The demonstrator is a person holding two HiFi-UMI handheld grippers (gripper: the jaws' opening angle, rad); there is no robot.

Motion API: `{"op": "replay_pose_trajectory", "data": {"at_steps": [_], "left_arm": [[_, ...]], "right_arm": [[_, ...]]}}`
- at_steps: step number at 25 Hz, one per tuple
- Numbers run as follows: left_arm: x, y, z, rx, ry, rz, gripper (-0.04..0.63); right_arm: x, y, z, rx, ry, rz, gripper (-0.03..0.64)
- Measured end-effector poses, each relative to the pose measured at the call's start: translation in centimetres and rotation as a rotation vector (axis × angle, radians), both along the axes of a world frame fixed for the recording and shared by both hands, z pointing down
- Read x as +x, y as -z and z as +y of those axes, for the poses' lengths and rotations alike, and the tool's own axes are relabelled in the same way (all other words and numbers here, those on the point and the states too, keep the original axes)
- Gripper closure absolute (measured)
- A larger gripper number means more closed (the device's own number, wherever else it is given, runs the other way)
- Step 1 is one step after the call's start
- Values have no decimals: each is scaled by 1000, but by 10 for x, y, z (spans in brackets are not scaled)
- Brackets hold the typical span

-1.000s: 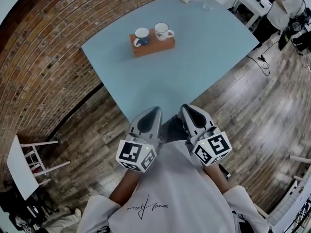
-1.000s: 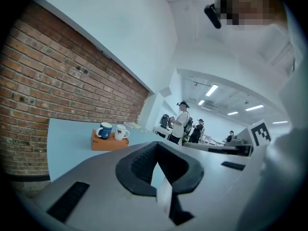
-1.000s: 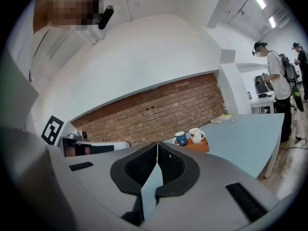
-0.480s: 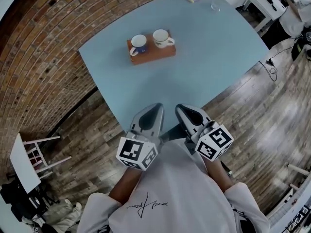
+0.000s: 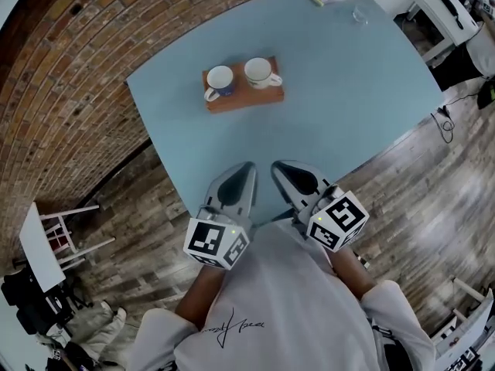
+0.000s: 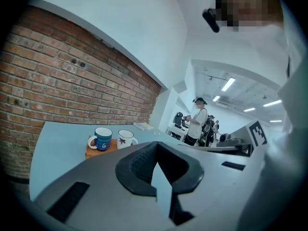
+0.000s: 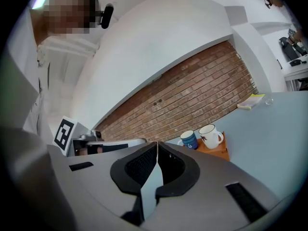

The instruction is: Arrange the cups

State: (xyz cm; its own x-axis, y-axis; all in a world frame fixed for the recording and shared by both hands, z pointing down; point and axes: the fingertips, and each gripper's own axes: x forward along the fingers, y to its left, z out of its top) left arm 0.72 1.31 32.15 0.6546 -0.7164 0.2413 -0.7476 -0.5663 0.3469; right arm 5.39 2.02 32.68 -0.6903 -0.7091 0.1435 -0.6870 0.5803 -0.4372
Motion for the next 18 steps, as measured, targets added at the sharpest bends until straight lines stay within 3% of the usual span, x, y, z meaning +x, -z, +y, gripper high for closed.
{"op": "replay_pose_trajectory", "data": {"at_steps": [4, 9, 14, 18], "left_arm": [[0, -5, -19, -17, 40, 45, 588], [-3, -3, -28, 16, 78, 63, 588], [0, 3, -35, 78, 88, 105, 588], [11, -4, -40, 67, 83, 107, 588]], "right_arm": [[8, -1, -21, -2, 44, -18, 595], [2, 8, -30, 74, 144, 13, 595], [3, 9, -43, 134, 157, 54, 595], [8, 5, -50, 157, 173, 83, 594]]}}
